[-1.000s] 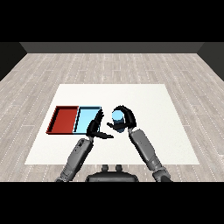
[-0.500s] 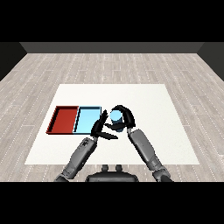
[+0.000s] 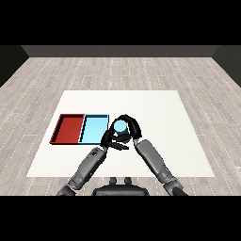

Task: Pick the blue can and put it in the blue box

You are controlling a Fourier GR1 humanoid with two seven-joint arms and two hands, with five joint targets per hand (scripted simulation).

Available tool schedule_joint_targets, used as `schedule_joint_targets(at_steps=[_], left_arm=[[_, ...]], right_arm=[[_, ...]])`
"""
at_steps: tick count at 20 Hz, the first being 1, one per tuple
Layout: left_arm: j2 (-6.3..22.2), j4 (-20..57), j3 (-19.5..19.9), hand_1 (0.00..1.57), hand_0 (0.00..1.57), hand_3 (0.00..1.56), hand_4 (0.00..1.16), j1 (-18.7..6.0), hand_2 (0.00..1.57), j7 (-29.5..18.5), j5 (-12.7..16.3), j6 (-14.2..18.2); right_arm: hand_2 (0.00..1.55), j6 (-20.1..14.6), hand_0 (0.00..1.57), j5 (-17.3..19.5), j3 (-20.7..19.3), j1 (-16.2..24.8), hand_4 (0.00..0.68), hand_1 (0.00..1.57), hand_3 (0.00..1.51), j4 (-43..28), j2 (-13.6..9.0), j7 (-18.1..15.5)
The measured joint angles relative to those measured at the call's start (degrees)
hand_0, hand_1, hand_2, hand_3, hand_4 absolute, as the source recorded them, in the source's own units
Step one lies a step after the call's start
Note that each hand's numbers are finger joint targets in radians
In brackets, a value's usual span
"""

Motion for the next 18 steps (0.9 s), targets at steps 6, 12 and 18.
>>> schedule_joint_targets(at_steps=[6,12,18], left_arm=[[0.00,-0.37,0.29,0.00,0.00,0.00,0.00,-1.07,0.00,1.07,-0.48,0.07],[0.10,1.52,-0.42,0.00,0.00,0.00,0.00,-1.95,0.00,-1.55,1.26,-0.43],[0.56,2.72,-2.81,0.00,0.00,0.00,0.00,-4.51,0.00,0.45,0.94,4.28]], right_arm=[[1.46,1.03,1.45,-0.51,-0.20,0.31,0.574,1.45,1.41,0.03,0.07,0.12],[1.46,0.09,1.48,-1.54,2.47,0.22,0.542,1.48,1.39,1.14,0.08,-1.32],[1.47,-1.65,1.51,-3.18,4.69,-1.02,0.561,1.51,1.41,0.96,-0.23,-1.18]])
